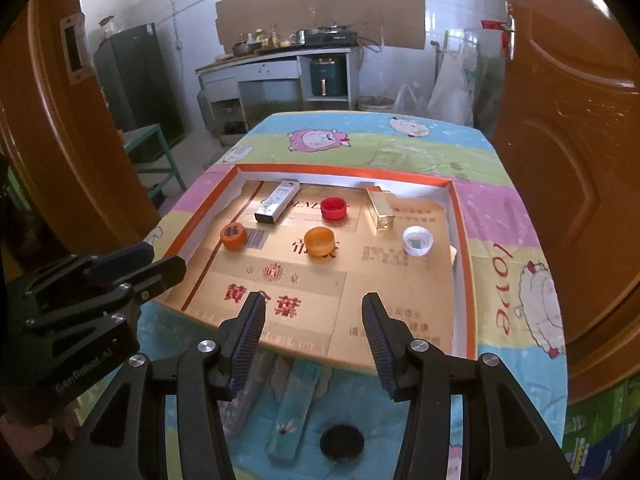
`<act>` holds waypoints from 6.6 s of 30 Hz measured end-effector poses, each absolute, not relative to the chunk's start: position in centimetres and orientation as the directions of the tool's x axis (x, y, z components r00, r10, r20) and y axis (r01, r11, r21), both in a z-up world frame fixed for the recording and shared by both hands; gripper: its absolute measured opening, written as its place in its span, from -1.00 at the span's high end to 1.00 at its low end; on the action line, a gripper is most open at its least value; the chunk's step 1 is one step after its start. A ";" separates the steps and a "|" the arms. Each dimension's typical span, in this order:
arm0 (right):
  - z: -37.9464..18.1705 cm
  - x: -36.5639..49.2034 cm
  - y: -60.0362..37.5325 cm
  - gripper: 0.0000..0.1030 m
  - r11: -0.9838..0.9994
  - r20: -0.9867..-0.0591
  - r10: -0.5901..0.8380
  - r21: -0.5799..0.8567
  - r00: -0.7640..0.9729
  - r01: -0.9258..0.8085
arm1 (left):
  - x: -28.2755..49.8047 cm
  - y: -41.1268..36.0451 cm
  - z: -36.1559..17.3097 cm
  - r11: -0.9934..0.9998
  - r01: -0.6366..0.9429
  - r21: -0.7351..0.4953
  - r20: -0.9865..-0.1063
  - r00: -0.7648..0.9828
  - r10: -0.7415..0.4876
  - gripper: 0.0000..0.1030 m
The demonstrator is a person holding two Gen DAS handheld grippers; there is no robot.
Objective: Organize rigid objects
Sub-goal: 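Withdraw both tools from the tray toward the blue cap and lip tube, then grasp the blue cap with the right tool while the left tool grasps the floral lip tube, then carry the blue cap and floral lip tube into the tray with both tools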
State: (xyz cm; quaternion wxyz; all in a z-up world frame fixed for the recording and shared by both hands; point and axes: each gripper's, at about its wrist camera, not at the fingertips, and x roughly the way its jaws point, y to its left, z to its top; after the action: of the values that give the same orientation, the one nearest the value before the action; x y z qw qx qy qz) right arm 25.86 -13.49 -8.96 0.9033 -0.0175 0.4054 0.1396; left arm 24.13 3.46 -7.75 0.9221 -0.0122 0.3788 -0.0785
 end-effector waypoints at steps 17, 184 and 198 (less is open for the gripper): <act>-7.7 20.8 -14.1 -0.01 0.970 -0.722 0.214 0.079 0.658 -0.229 | 19.8 3.6 -6.6 0.989 0.133 -0.069 -0.676 0.722 -0.144 0.28; -12.2 31.6 -16.3 0.41 0.941 -0.730 0.270 0.061 0.627 -0.334 | 35.1 0.2 -13.7 0.976 0.175 -0.130 -0.856 0.476 -0.200 0.60; -14.2 33.3 -15.5 0.40 0.945 -0.771 0.233 0.034 0.592 -0.326 | 35.3 0.4 -14.0 0.977 0.178 -0.119 -0.841 0.504 -0.194 0.60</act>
State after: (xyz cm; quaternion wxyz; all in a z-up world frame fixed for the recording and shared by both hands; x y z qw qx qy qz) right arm 33.28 -15.50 -14.18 0.8906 -0.0552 0.4232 0.1569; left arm 35.34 0.42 -14.04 0.8673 -0.0087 0.4861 -0.1073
